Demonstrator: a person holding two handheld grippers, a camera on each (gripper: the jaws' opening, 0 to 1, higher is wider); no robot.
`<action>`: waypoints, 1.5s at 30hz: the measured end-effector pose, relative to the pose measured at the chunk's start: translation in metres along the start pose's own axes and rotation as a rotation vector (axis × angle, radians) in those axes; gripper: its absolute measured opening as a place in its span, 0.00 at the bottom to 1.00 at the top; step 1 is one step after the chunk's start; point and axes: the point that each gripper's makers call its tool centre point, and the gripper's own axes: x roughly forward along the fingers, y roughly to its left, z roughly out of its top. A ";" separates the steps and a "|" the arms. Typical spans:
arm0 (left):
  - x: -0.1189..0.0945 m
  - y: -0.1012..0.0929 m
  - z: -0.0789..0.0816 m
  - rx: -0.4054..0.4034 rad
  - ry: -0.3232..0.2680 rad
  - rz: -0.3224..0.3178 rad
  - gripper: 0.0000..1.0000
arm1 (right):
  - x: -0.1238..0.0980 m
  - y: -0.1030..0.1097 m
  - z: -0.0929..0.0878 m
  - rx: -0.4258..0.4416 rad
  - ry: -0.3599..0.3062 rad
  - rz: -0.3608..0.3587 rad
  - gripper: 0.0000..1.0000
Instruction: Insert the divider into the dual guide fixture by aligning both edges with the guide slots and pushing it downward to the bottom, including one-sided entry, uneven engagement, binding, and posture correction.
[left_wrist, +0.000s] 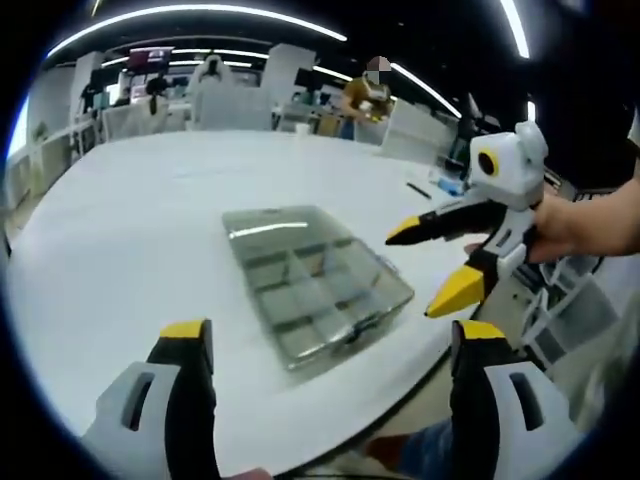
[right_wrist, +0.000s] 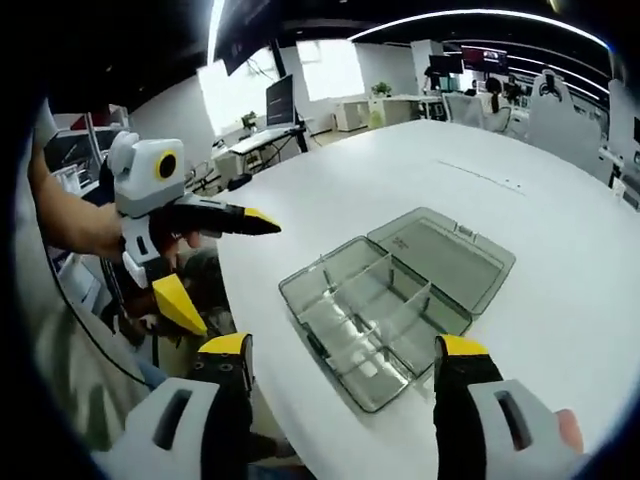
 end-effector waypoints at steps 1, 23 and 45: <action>0.001 -0.001 0.000 0.010 -0.001 0.002 0.97 | -0.001 0.000 -0.001 0.007 0.001 -0.005 0.72; -0.007 -0.020 0.020 0.024 -0.026 0.025 0.96 | -0.026 -0.002 0.000 0.072 -0.022 -0.067 0.72; -0.026 -0.007 -0.008 -0.025 0.021 0.108 0.99 | -0.040 -0.003 -0.024 0.179 -0.066 -0.217 0.78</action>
